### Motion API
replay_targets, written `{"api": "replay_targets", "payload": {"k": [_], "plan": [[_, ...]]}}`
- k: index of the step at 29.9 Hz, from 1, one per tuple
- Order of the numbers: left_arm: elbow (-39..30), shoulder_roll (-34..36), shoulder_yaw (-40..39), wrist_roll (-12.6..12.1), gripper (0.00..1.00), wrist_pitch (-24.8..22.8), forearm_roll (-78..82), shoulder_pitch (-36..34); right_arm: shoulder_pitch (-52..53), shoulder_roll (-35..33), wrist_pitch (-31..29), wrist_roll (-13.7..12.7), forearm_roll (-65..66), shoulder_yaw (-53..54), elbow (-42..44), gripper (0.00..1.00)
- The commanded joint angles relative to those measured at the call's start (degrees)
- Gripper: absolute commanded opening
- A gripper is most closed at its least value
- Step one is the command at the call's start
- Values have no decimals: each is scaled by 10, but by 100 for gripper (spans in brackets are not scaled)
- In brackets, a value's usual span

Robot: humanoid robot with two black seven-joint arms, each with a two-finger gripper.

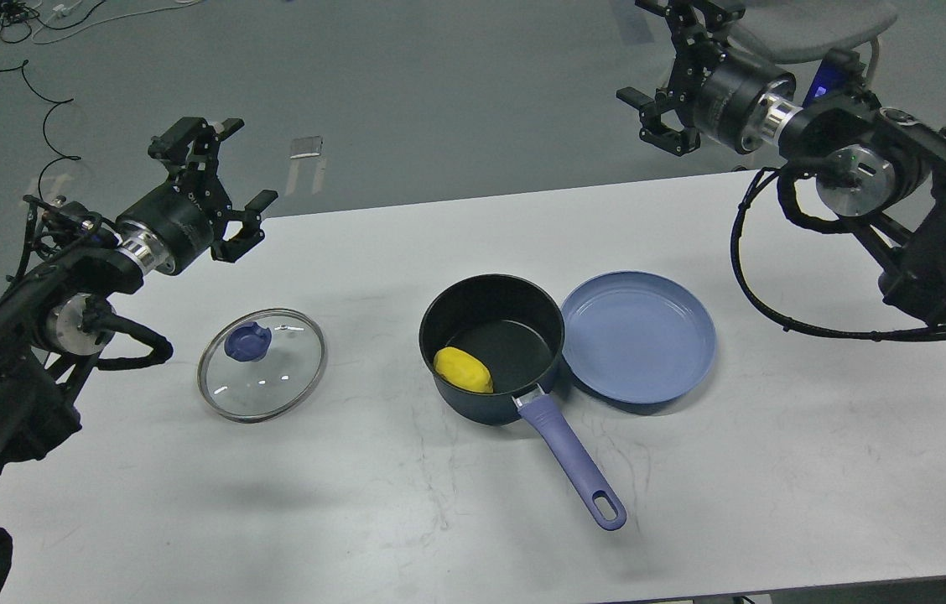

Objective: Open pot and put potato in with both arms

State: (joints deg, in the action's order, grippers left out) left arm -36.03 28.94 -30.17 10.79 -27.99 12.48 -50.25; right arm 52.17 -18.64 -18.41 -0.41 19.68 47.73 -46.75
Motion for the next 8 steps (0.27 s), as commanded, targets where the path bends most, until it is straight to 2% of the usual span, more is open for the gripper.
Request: {"api": "replay_targets", "payload": {"k": [1,8], "plan": [[0,1,-3,0,98,0,-1,1,-16,0,-7,0,0,10,1,100],[-1,1,-12,1,98,0,-1,7,-31,0,-30,0,-1,22,1,100]]}}
